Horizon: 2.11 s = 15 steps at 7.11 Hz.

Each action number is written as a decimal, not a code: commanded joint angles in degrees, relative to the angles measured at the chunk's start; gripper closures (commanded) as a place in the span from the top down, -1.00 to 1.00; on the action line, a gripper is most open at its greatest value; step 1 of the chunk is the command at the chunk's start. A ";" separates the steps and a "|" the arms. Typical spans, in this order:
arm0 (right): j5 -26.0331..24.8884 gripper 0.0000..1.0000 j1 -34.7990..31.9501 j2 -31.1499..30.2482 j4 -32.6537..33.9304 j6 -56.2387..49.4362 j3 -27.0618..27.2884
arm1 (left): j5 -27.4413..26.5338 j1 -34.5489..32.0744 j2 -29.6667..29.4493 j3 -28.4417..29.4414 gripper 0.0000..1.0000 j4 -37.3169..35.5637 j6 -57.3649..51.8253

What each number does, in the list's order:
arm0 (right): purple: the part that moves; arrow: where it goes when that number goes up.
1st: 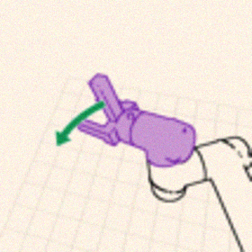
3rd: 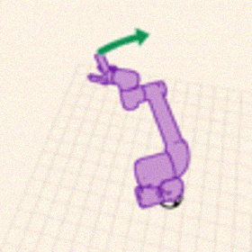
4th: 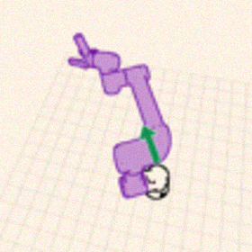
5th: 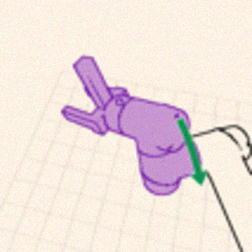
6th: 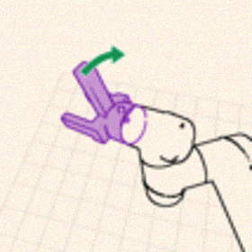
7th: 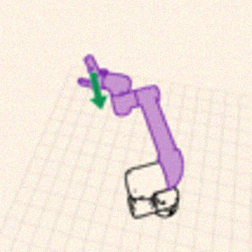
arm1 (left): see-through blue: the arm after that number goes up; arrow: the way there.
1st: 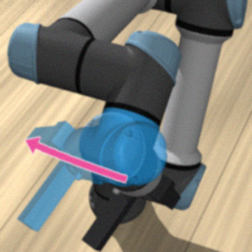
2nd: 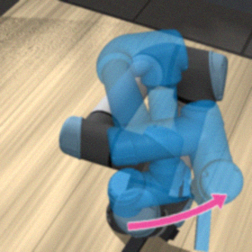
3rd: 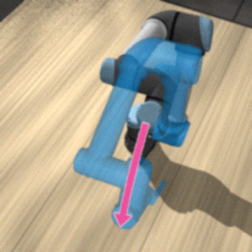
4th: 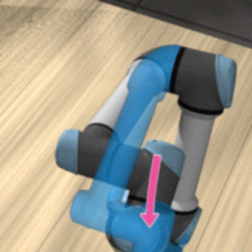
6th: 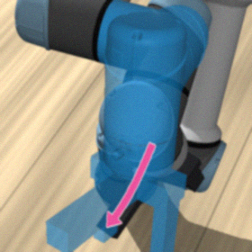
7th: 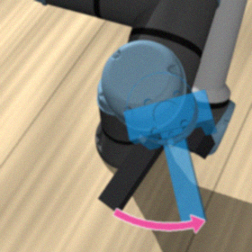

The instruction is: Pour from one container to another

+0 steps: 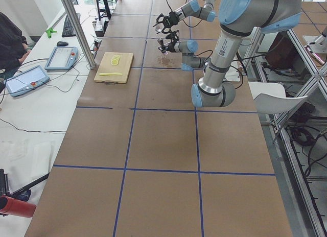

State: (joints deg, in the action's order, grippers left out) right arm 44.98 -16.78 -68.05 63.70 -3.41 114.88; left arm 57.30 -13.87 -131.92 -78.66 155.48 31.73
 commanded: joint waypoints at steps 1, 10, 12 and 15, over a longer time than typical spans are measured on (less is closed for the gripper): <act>-2.35 -1.00 0.70 0.46 1.25 -1.33 0.00 | 0.00 0.07 -0.01 0.00 -1.00 0.00 0.00; -4.90 -1.00 1.58 0.90 2.66 -1.42 -0.35 | 0.18 0.51 -0.18 0.18 -1.00 0.09 0.00; -5.95 -1.00 1.84 0.99 3.54 -1.42 -0.27 | 0.18 0.60 -0.18 0.18 -1.00 0.09 0.09; -8.06 -1.00 2.63 0.99 4.24 -2.12 -0.35 | 0.18 0.78 -0.45 0.18 -1.00 0.00 0.09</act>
State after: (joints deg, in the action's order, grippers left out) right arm 37.94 -14.56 -67.06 67.81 -4.99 114.60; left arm 57.48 -13.18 -132.30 -78.49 155.51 31.82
